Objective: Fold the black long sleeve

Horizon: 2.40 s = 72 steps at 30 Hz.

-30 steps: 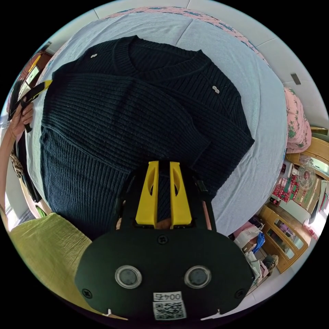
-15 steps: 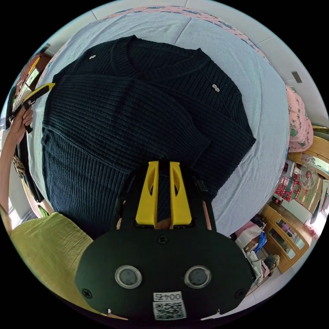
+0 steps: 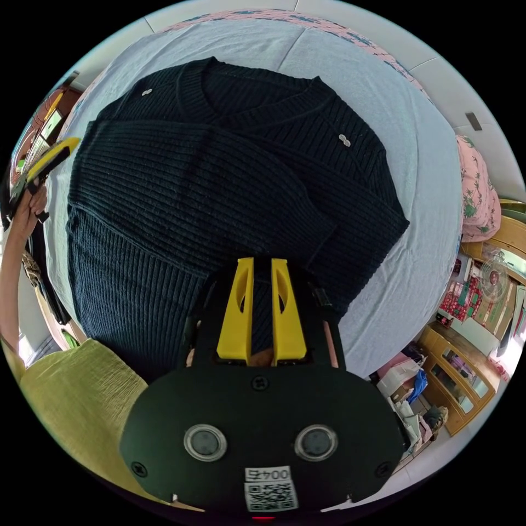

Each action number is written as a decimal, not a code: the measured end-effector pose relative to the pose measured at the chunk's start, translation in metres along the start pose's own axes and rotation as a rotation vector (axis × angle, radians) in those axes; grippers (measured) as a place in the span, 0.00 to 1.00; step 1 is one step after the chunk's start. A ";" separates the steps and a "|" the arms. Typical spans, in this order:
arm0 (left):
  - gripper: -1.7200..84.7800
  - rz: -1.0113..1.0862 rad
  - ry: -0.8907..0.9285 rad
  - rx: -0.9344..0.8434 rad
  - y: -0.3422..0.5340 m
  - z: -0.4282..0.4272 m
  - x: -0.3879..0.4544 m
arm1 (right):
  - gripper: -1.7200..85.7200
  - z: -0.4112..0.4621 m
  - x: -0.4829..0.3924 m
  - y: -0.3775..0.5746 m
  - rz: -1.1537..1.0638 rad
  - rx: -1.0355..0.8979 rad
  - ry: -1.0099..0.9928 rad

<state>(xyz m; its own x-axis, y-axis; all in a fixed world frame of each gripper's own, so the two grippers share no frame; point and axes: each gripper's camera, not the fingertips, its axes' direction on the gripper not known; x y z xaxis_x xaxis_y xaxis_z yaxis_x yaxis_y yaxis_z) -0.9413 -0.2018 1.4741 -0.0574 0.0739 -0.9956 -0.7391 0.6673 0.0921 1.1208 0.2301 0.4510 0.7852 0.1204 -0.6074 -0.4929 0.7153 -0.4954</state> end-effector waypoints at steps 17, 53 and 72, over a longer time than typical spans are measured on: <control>0.03 0.061 -0.096 -0.032 0.055 0.014 0.093 | 0.09 -0.026 -0.079 -0.055 0.020 0.032 -0.029; 0.02 0.216 0.079 -0.064 0.086 -0.006 0.207 | 0.01 -0.567 -0.427 0.014 -0.065 0.229 0.211; 0.02 0.300 0.099 -0.043 0.046 0.025 0.261 | 0.01 -0.636 -0.360 0.068 0.008 0.255 0.094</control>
<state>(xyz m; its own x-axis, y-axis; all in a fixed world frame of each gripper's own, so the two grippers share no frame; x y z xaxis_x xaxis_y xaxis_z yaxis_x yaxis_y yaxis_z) -0.9739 -0.1336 1.2190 -0.3411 0.1889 -0.9209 -0.7068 0.5943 0.3837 0.5663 -0.2022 0.2408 0.7375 0.0707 -0.6716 -0.3794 0.8661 -0.3255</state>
